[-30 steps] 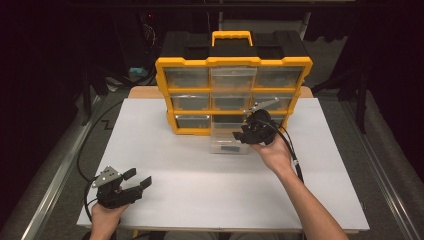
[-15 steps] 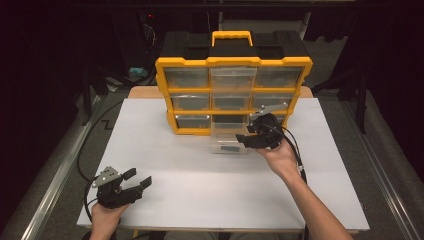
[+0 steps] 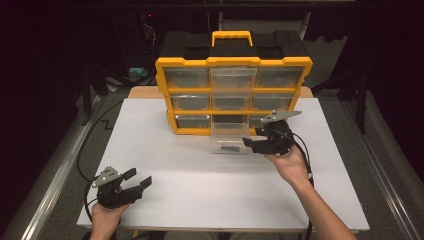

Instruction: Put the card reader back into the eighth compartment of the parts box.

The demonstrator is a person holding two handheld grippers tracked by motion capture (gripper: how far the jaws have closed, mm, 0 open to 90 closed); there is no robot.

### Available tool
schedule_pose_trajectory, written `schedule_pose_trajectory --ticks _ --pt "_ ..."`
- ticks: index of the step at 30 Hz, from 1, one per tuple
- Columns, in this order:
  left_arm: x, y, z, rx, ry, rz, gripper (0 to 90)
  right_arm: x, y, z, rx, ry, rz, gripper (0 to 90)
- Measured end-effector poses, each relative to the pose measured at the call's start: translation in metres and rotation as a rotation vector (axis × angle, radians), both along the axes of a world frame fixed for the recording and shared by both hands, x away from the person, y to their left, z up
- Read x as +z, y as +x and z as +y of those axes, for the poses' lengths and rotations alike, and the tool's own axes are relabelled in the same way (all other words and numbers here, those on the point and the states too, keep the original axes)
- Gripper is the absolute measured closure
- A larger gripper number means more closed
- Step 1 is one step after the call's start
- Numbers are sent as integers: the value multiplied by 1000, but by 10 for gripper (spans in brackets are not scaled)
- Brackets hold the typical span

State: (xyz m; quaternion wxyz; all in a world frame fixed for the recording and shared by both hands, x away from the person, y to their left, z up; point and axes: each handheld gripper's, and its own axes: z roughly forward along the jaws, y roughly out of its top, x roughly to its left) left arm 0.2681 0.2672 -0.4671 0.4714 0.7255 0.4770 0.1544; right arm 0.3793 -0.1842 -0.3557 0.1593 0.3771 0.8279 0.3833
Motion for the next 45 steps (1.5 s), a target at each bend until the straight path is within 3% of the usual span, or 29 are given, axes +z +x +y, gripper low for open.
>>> schedule_pose_trajectory --ticks 23,45 --pt "0 0 0 1 1 -1 284 -9 -23 -25 -10 24 -35 374" --pt "0 0 0 3 2 0 284 -28 -40 -54 -59 61 -46 359"
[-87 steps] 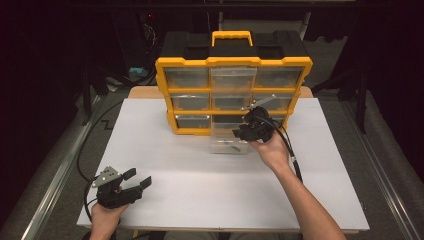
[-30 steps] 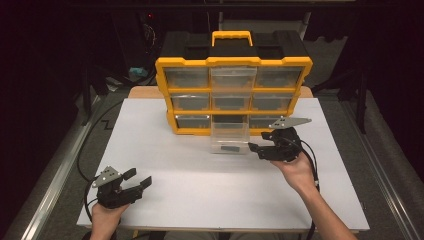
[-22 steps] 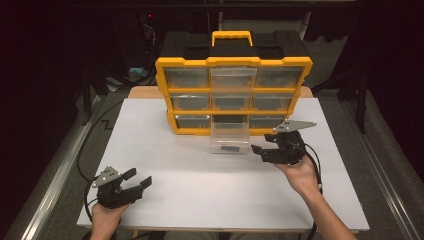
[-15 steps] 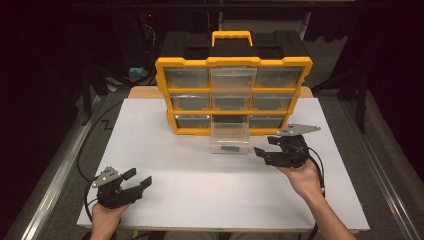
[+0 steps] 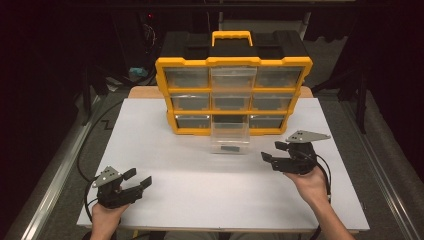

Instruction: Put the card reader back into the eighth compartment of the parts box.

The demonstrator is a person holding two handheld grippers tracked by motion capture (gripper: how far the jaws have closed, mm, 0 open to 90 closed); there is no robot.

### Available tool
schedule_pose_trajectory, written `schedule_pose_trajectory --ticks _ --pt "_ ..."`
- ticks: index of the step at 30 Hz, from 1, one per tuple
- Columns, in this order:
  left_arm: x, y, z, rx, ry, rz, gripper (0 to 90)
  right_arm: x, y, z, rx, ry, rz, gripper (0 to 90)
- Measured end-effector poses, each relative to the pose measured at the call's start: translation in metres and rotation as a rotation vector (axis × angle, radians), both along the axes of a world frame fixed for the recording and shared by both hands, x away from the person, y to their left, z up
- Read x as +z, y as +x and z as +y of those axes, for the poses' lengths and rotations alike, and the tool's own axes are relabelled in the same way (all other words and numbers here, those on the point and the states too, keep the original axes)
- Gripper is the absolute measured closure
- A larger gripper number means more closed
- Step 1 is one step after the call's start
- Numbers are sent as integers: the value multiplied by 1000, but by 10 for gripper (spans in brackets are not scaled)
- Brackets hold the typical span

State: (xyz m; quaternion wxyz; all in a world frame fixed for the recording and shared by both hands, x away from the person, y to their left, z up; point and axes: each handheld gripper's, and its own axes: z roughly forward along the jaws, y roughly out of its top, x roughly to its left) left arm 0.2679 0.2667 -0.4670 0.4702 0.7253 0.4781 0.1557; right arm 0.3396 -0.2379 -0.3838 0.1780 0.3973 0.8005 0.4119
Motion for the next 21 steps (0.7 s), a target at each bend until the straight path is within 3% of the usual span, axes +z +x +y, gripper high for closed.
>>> schedule_pose_trajectory --ticks 21 --pt "0 0 0 2 1 0 283 -20 -14 -25 -43 46 -12 337"
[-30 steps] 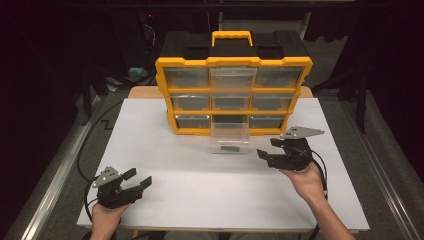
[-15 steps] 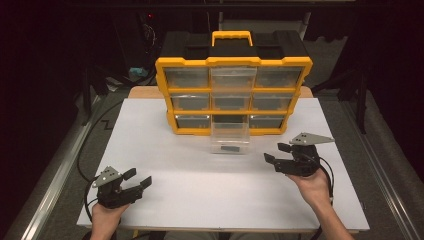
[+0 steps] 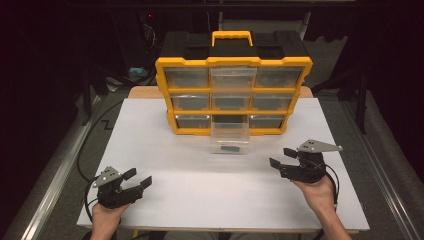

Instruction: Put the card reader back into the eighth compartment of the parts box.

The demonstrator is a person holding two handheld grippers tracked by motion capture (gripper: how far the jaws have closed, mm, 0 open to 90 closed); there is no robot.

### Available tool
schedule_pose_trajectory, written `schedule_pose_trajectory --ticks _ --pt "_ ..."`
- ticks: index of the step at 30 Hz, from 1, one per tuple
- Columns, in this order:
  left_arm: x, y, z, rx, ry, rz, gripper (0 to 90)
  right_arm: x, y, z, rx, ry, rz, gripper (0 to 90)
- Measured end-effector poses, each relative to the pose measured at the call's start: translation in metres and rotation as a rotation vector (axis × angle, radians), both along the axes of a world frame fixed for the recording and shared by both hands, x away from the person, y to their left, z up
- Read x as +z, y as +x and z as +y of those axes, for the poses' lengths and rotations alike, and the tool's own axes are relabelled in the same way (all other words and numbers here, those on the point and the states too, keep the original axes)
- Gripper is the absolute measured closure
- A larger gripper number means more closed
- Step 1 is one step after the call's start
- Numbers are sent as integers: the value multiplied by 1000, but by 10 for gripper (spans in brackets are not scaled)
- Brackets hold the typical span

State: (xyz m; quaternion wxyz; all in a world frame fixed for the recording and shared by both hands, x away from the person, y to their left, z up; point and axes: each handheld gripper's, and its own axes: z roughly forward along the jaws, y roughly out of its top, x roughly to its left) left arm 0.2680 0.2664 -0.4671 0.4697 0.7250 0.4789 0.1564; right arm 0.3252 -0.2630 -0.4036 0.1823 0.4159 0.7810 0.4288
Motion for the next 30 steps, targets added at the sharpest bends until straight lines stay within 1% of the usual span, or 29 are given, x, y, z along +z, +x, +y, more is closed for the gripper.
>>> schedule_pose_trajectory --ticks 11,24,30 --pt "0 0 0 1 1 -1 284 -12 -10 -17 -42 47 -4 327" --pt "0 0 0 4 -1 -3 284 -26 -23 -38 -96 90 -30 308" --pt "0 0 0 6 -2 -5 284 -34 -31 -50 -135 120 -45 290"
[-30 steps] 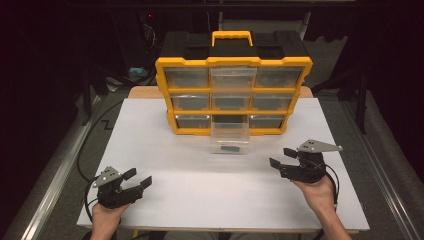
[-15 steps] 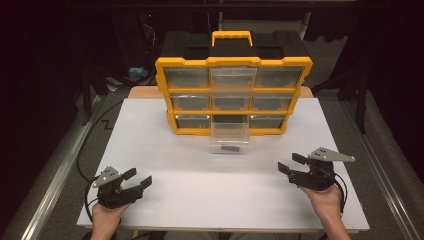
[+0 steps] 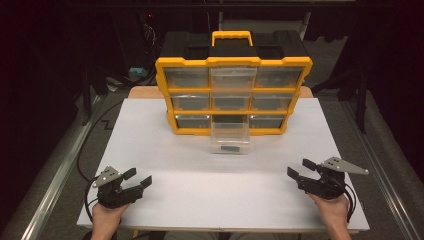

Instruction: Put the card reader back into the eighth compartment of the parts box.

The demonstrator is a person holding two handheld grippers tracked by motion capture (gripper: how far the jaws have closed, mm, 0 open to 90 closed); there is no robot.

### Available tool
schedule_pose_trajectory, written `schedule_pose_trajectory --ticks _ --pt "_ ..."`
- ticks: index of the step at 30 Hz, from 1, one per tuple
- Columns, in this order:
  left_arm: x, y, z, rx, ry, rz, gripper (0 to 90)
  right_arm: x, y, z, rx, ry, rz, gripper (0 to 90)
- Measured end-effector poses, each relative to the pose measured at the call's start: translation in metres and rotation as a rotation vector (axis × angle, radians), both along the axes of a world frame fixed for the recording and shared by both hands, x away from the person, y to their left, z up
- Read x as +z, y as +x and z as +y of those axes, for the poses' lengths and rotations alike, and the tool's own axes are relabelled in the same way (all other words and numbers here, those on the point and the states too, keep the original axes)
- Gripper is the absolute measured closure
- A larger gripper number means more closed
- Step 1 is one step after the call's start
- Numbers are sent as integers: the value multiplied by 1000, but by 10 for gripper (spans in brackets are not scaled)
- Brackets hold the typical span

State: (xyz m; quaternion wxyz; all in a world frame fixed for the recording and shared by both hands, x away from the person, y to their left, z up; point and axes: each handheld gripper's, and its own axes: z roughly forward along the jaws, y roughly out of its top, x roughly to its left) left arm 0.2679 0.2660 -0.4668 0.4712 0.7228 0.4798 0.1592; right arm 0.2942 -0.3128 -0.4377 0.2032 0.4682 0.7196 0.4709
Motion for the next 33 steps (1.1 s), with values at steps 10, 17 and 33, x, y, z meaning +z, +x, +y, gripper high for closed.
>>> schedule_pose_trajectory --ticks 10,17,33 --pt "0 0 0 2 -5 -3 283 -10 -13 -17 -49 26 -27 268" --pt "1 -1 1 3 -12 -10 283 -16 -22 -23 -67 37 -42 246" --pt "1 -2 1 3 -20 -17 283 -25 -45 -38 -119 64 -70 229"
